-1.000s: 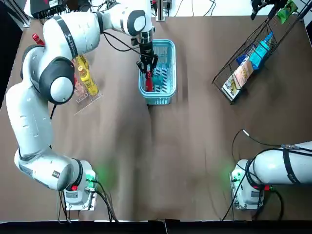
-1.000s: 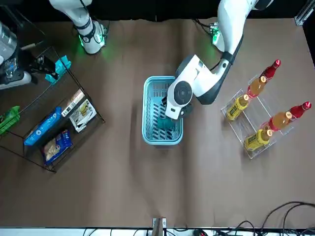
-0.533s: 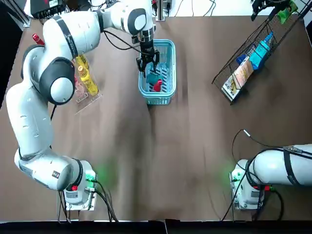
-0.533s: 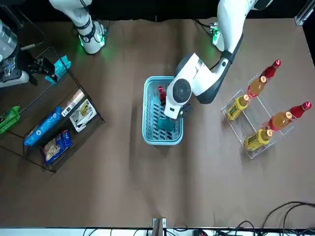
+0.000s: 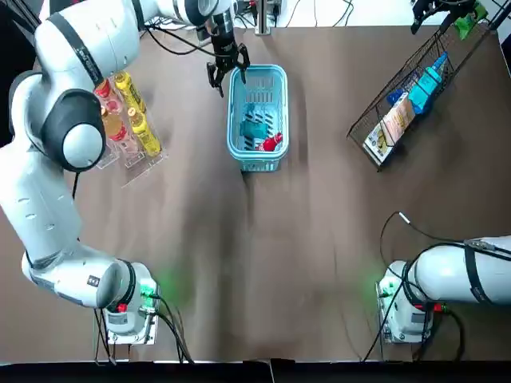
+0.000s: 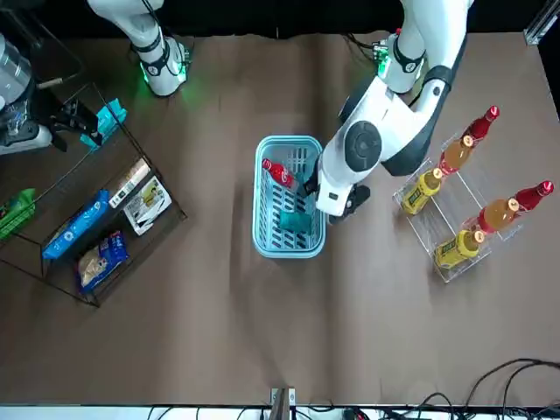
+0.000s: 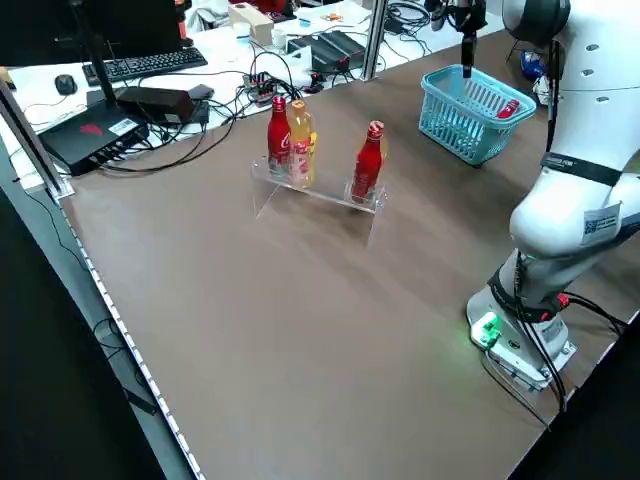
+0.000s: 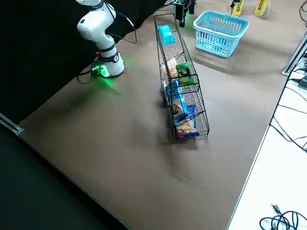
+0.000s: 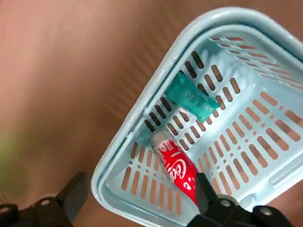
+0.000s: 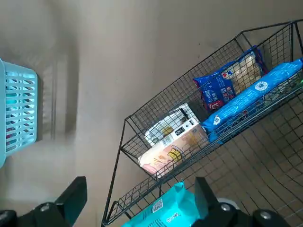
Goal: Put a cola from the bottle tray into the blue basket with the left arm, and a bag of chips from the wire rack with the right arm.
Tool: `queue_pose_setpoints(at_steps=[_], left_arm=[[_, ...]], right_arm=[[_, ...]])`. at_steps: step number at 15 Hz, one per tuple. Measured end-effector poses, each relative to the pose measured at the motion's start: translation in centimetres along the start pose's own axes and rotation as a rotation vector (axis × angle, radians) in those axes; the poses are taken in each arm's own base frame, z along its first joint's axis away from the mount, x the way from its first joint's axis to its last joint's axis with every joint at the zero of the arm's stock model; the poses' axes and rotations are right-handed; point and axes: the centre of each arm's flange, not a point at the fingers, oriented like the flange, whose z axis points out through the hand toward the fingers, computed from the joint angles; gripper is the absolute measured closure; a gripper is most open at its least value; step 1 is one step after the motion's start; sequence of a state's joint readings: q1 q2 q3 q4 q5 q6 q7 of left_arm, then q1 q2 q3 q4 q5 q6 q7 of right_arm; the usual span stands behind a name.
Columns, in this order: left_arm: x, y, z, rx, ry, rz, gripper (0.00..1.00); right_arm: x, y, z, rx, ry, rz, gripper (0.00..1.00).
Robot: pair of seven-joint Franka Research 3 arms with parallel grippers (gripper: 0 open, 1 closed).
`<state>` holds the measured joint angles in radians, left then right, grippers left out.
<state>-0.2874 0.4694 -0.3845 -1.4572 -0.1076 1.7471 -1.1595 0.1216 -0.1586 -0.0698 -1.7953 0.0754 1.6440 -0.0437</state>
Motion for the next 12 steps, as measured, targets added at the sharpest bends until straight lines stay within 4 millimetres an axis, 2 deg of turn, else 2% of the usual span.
queue_pose_setpoints(at_steps=[3, 5, 7, 9, 12], left_arm=[[0.3, -0.2, 0.1, 0.002, 0.000, 0.012, 0.00], [1.5, -1.2, -1.5, -0.006, 0.011, 0.075, 0.00], [3.3, -4.0, -5.3, 0.013, 0.064, 0.182, 0.00], [5.0, -8.3, -9.9, 0.081, 0.143, 0.284, 0.00], [6.0, -13.7, -15.6, 0.155, 0.226, 0.426, 0.00]], right_arm=[[0.0, -0.2, 0.0, -0.001, -0.001, -0.004, 0.00], [0.0, -0.3, 0.1, -0.001, -0.002, -0.005, 0.00], [0.0, -0.3, 0.1, -0.001, -0.002, -0.003, 0.00], [0.0, -0.3, 0.1, -0.001, -0.003, -0.003, 0.00], [0.0, -0.7, 0.2, -0.001, -0.008, -0.009, 0.00]])
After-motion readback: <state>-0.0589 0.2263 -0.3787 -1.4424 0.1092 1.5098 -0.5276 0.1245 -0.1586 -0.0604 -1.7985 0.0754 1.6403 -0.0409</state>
